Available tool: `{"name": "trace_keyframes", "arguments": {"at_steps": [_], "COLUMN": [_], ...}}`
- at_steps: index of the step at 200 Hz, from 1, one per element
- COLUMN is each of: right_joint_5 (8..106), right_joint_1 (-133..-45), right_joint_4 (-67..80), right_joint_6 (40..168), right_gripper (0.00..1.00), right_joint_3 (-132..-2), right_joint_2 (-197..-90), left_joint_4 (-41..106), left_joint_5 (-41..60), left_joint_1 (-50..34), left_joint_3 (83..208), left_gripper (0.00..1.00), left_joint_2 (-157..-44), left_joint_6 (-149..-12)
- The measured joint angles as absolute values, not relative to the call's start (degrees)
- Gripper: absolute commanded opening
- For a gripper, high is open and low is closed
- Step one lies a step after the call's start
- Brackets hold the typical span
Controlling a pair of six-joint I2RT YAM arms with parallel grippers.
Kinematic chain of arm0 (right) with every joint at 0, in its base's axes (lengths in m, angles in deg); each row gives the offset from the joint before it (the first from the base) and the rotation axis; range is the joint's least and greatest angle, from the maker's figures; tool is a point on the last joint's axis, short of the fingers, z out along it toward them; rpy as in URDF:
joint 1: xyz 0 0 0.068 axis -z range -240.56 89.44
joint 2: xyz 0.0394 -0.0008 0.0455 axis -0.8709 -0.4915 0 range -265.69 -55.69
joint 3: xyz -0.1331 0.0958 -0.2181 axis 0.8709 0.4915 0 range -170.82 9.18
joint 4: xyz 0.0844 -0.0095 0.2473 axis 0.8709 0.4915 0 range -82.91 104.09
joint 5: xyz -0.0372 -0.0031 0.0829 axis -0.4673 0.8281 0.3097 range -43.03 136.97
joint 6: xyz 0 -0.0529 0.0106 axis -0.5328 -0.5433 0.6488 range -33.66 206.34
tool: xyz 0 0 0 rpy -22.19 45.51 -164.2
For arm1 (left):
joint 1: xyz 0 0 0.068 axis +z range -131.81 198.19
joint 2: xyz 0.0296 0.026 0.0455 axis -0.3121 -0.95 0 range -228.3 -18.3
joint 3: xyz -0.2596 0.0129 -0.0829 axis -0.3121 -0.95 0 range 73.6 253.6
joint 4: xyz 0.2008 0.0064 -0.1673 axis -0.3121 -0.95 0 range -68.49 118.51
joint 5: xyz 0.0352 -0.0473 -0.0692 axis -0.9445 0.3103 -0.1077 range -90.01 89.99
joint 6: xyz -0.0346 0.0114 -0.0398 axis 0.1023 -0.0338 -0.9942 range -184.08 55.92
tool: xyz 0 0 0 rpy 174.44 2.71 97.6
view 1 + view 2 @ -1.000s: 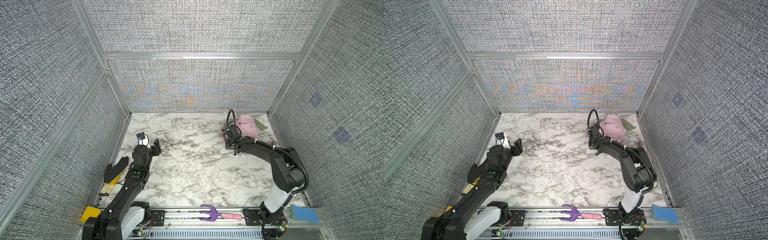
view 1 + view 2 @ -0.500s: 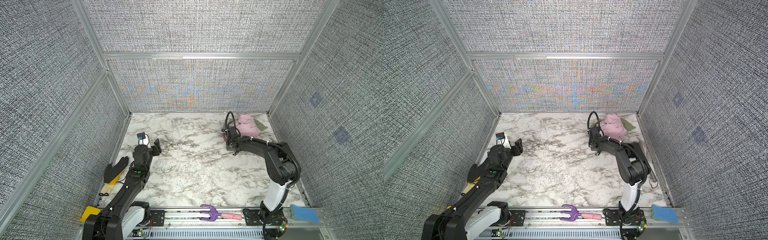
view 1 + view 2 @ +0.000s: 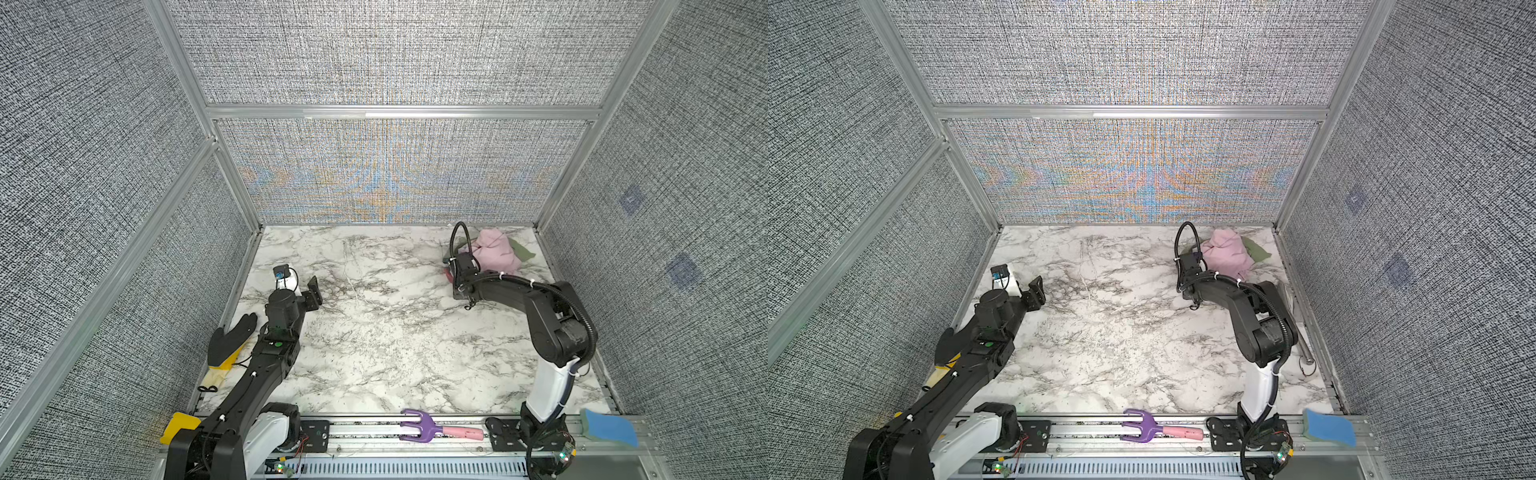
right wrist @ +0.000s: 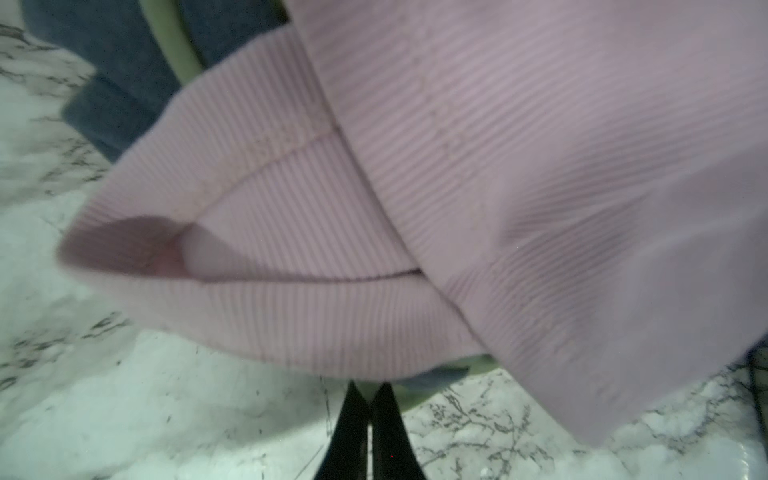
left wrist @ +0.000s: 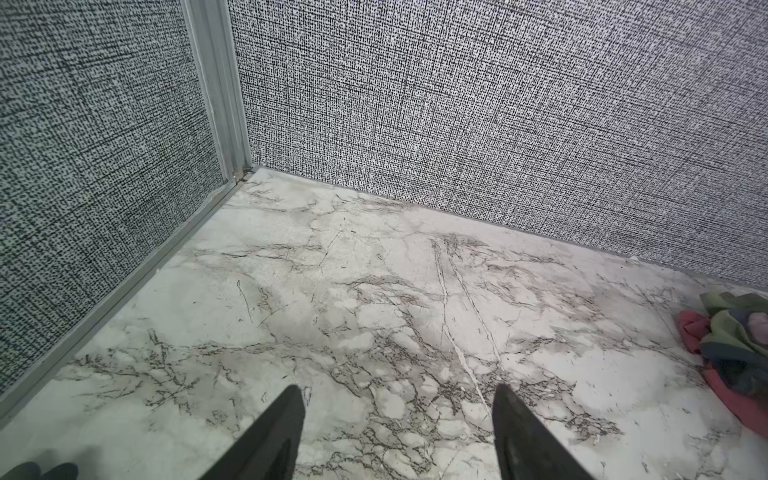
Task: Pick out a specific cloth from the pile
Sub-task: 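Reach the right gripper down into the cloth pile under the pink shirt, then grasp the green shirt with the right gripper and pull it from the pile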
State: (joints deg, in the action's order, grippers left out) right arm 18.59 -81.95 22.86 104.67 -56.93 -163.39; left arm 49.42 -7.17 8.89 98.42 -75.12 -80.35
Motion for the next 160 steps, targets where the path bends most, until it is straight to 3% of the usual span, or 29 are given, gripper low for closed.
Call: {"name": "trace_keyframes", "arguments": {"at_steps": [81,160], "right_joint_5": [19.94,31.18], "right_joint_1": [-82.26,-75.59], "right_joint_4": [22.93,24.96], "right_joint_6": [105.23,105.19], "right_gripper": [0.00,0.00], "right_joint_3": [-52.95,-56.56], "right_joint_2": [-150.28,-139.68], "left_joint_4": [49.40,48.87], "left_joint_5": [-7.78,-8.15], "left_joint_1": [8.89,8.89], "left_joint_3": [98.44,98.86], "left_gripper": [0.73,0.74], "left_joint_2": [-74.26,-73.26], "left_joint_6": [-80.11,-79.52]}}
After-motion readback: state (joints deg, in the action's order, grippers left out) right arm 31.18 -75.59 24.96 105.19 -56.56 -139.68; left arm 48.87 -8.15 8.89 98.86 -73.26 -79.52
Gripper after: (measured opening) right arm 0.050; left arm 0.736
